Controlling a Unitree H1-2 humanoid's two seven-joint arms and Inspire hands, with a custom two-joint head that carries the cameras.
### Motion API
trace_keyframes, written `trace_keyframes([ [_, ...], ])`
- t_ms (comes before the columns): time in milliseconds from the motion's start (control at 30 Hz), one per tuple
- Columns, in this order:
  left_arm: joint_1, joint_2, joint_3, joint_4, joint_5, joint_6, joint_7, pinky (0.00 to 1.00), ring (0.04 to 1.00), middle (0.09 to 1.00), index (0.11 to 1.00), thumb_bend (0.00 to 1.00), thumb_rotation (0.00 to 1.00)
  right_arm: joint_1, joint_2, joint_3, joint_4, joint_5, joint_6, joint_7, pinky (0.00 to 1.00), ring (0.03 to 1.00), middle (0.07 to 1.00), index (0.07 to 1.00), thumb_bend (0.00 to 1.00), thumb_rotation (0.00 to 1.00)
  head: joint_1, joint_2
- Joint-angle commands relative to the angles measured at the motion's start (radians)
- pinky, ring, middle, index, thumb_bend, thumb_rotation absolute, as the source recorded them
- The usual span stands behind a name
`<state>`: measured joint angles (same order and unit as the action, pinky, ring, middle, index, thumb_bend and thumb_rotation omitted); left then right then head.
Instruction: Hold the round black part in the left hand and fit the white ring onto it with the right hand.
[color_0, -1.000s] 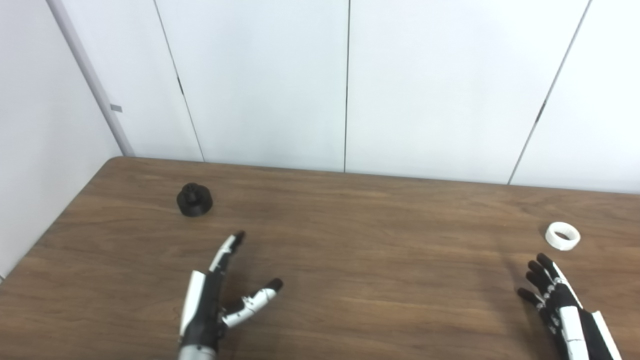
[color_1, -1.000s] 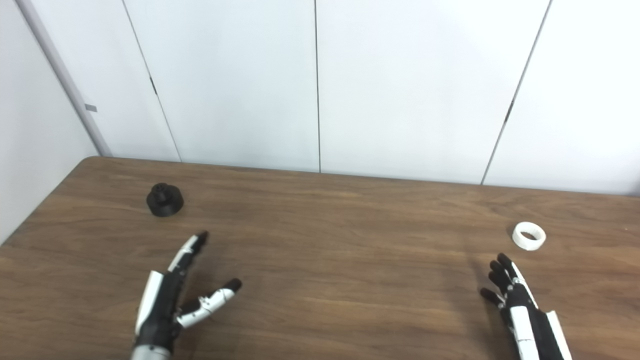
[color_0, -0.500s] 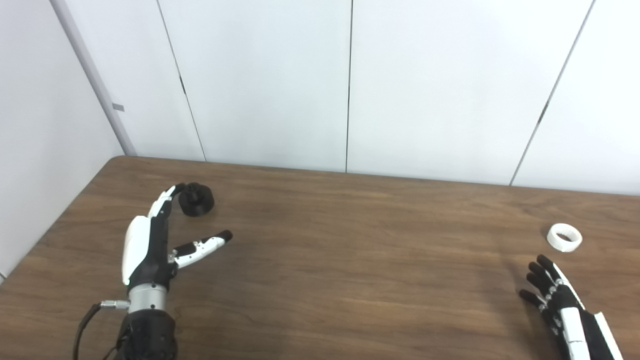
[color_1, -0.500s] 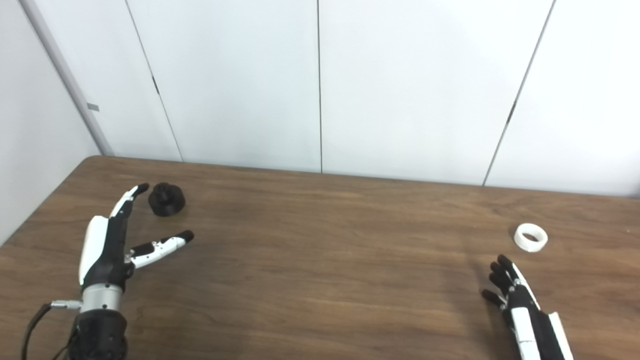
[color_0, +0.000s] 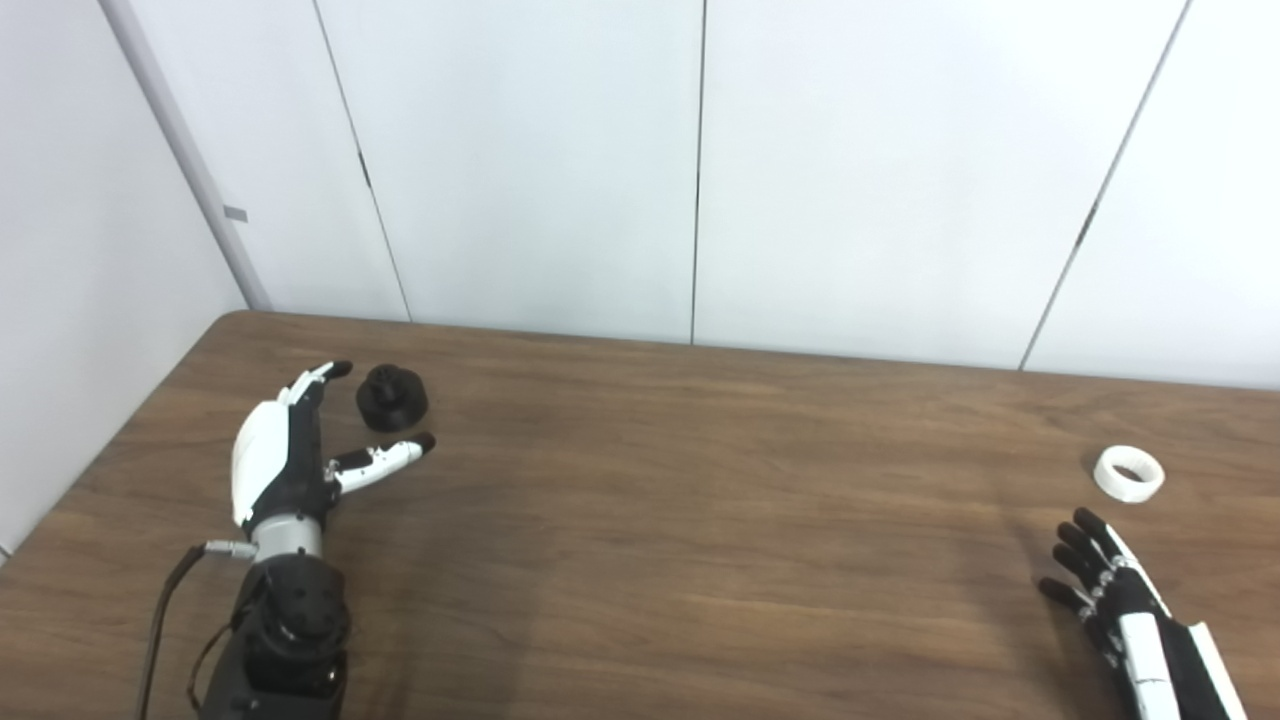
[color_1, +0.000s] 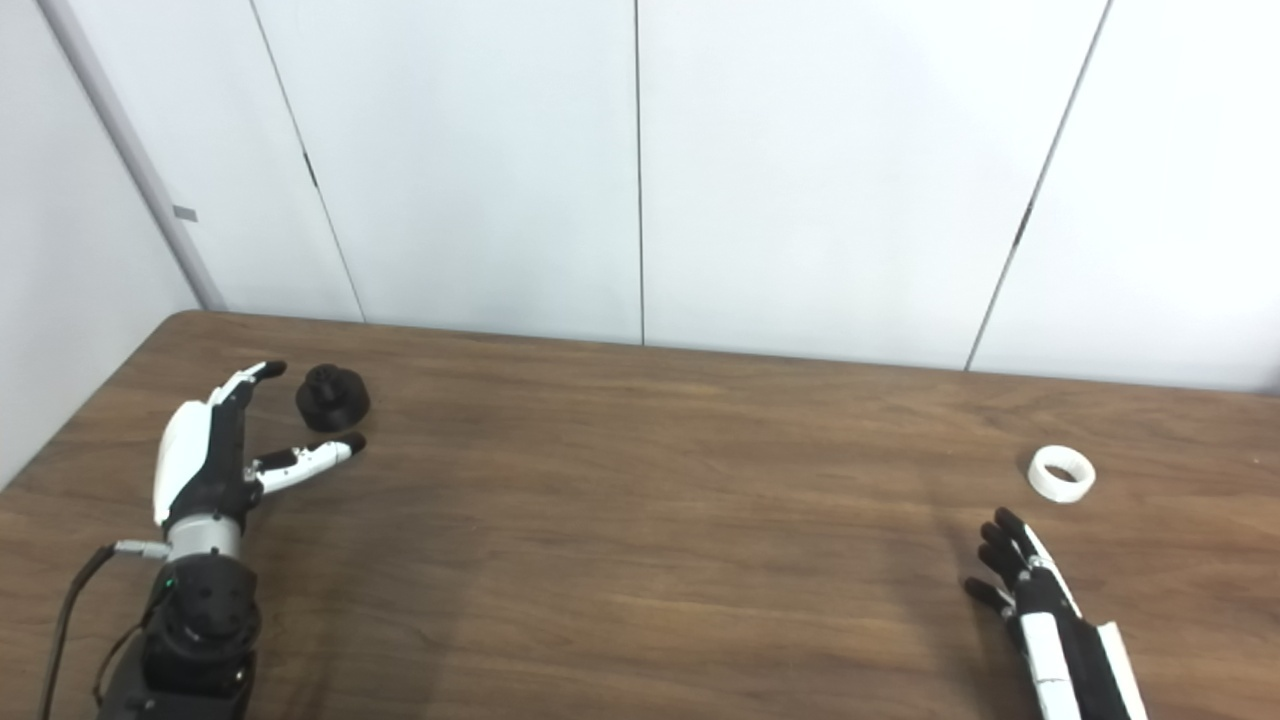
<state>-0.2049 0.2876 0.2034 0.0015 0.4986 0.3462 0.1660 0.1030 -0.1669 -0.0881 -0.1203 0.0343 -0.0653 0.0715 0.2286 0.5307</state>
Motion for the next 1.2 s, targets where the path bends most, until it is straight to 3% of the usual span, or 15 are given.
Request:
trace_keyframes([
  [0,-0.071,0.045,-0.004,0.025,0.018,0.001,0.027,0.99,0.985,0.932,0.854,0.92,0.24,0.011,0.014,0.004,0.038,-0.004,-0.026,-0.01,0.9,0.914,0.914,0.914,0.62,0.98,0.0,0.0],
  [433,-0.21,0.118,-0.082,0.225,0.024,0.031,0.034,1.0,0.977,0.929,0.817,0.93,0.28,0.021,0.022,0.006,0.015,0.004,-0.017,-0.005,0.91,0.919,0.913,0.92,0.62,0.96,-0.019,0.005],
  [600,-0.251,0.136,-0.098,0.267,0.017,0.078,0.017,1.0,0.987,0.935,0.819,0.91,0.26,0.023,0.022,0.006,0.009,0.001,-0.016,-0.006,0.91,0.924,0.917,0.924,0.61,0.97,-0.021,0.006],
  [1167,-0.293,0.194,-0.159,0.367,0.021,0.105,0.006,1.0,0.98,0.929,0.811,0.9,0.23,0.024,0.025,0.004,0.002,-0.012,-0.01,-0.013,0.9,0.923,0.915,0.925,0.62,0.98,-0.026,0.008],
])
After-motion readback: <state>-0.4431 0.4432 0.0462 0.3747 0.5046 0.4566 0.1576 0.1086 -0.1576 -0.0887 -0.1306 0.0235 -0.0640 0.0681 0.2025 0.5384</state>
